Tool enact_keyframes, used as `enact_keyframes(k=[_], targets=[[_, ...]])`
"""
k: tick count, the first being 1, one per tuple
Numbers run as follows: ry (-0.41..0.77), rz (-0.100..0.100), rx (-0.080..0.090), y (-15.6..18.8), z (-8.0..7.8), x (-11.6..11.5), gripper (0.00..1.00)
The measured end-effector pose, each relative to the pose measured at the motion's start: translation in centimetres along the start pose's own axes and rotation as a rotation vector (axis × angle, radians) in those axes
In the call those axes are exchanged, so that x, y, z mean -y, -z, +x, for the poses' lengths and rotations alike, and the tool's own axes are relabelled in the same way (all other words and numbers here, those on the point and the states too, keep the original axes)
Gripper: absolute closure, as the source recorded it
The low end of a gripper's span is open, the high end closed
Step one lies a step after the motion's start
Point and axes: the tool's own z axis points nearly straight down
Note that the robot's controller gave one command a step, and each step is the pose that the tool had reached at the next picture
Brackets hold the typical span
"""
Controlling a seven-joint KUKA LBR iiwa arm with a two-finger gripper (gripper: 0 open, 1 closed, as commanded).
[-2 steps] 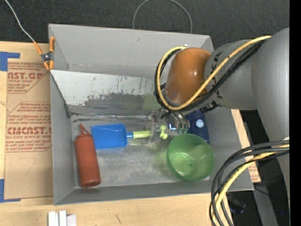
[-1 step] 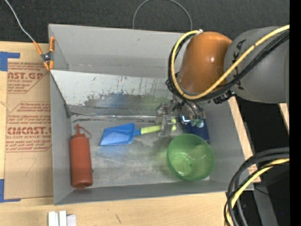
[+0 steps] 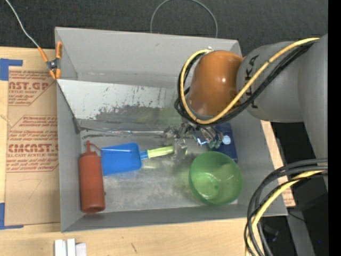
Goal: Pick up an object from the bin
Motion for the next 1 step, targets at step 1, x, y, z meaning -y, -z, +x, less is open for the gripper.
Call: enact_keyframes(k=[1], targets=[[-0.037,-0.005,-0.012,6.36,0.45,-0.53,1.00]])
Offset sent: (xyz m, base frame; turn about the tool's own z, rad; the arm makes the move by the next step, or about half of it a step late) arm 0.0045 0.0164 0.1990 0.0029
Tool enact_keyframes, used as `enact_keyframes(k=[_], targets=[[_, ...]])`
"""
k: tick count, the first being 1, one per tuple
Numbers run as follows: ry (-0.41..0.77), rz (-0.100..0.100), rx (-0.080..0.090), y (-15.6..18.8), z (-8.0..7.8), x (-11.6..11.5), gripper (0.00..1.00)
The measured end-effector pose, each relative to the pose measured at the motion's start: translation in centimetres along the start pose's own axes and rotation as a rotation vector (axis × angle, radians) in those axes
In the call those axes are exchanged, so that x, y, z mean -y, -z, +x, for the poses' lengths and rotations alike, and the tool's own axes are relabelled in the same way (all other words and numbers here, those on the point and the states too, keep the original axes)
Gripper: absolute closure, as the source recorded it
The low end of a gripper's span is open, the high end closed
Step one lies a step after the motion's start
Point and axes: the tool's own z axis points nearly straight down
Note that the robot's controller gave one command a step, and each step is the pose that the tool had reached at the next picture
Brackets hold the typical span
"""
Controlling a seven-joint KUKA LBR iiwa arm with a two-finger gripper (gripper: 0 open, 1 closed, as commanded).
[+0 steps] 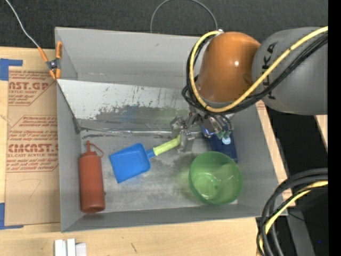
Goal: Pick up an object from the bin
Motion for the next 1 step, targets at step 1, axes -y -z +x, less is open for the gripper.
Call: enact_keyframes(k=[1], targets=[[0.015,0.004,0.010,10.64,-1.18,-0.73,1.00]])
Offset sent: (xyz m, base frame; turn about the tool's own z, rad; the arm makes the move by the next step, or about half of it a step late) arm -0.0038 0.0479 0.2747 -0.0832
